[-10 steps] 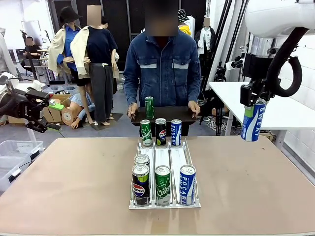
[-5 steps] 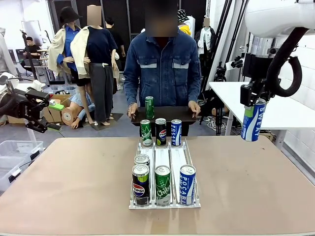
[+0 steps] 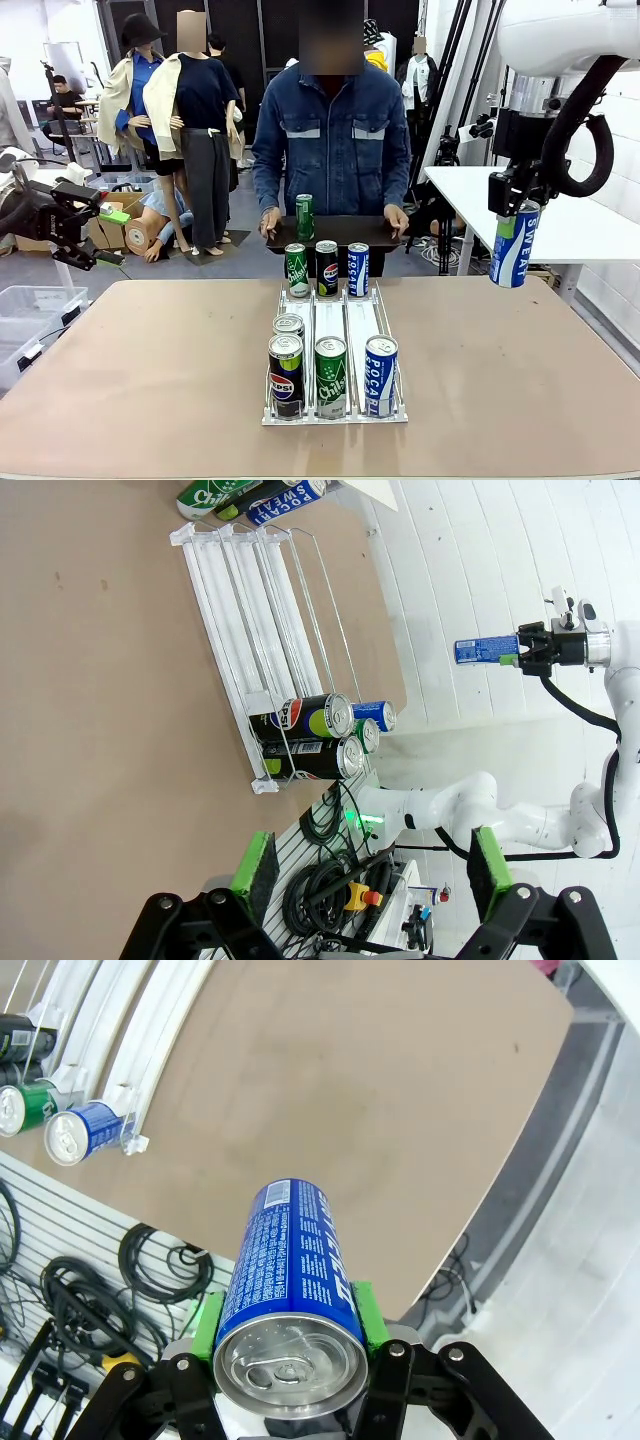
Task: Retrieve and hand over the desired beverage to the person.
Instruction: Place the picked can on the Handle tray extended by the person.
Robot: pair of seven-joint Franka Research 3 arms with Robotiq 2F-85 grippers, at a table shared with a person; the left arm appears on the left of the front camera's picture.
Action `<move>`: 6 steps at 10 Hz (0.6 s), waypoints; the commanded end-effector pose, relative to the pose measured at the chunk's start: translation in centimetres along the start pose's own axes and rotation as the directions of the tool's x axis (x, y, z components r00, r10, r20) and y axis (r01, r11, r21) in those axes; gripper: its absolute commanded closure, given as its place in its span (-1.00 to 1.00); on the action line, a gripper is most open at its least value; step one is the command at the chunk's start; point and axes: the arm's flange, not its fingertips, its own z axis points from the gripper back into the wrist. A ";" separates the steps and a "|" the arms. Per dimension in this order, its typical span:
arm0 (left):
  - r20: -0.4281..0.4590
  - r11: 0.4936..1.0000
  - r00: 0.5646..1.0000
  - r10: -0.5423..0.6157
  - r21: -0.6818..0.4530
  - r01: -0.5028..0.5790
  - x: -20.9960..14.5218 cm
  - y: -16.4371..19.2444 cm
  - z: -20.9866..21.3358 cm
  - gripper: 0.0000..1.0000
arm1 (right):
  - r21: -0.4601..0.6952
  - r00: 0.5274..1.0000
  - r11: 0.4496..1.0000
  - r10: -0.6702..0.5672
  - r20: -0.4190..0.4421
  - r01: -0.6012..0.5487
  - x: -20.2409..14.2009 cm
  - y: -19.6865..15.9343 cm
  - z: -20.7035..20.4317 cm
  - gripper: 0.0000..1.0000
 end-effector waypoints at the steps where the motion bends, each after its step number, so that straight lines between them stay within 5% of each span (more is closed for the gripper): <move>1: 0.005 1.000 1.000 -0.003 -0.001 0.003 0.0 -0.2 0.1 -1.00 | -0.004 1.000 1.000 -0.004 0.010 0.004 0.3 0.0 0.5 1.00; 6: 0.005 1.000 1.000 -0.003 -0.001 0.003 0.0 -0.2 0.1 -1.00 | -0.004 1.000 1.000 -0.004 0.010 0.004 0.3 0.0 0.5 1.00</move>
